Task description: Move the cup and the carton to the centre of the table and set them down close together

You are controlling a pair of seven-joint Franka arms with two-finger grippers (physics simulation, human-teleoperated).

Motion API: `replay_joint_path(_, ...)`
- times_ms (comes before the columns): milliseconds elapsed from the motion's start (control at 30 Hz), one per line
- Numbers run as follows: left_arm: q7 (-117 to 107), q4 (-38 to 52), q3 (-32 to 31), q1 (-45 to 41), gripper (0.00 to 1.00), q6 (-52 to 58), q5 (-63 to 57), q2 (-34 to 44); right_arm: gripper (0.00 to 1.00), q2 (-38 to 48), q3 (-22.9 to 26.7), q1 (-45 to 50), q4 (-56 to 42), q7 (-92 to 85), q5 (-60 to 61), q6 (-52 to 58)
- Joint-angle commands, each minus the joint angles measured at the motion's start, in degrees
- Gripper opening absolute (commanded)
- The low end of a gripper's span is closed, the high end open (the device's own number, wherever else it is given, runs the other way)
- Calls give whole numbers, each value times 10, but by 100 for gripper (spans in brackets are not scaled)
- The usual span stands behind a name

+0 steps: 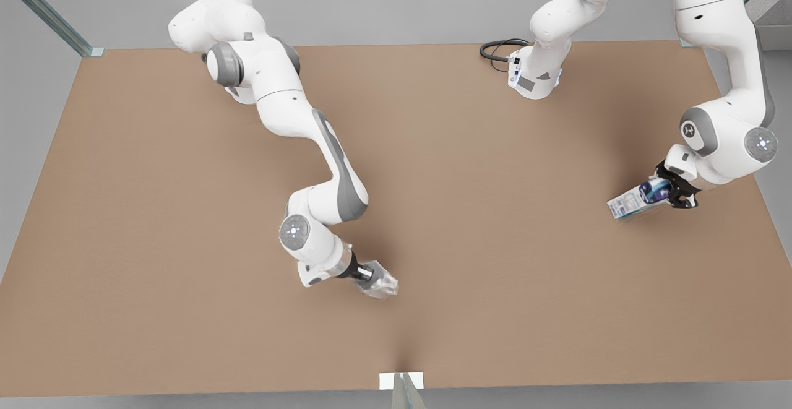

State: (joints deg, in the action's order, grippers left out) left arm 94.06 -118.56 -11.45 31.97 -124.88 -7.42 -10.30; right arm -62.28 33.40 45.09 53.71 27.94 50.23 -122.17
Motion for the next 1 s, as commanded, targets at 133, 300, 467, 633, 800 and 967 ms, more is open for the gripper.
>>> replay_joint_path(133, 11, 5, -16, -3, 42, 13, -30, 16, 22, -51, 1, 3, -48, 1, 0, -32)
replay_joint_path(300, -89, 56, -90, -4, 42, 75, -29, 15, 81, -61, 4, 9, -49, -10, -1, -40)
replay_joint_path(467, -150, 98, -166, -5, 42, 135, -36, 22, 96, -71, 12, 16, -52, -25, -1, -49)
replay_joint_path(633, -176, 112, -218, -21, 43, 153, -41, 22, 100, -64, 11, 17, -51, -19, 0, -41)
replay_joint_path(800, -256, 132, -258, -75, 43, 184, -50, 20, 100, 130, 11, -3, -9, -28, -122, 177)
replay_joint_path(967, -324, 168, -258, -141, 43, 218, -51, 14, 100, 418, -142, -221, 169, -318, -512, 352)
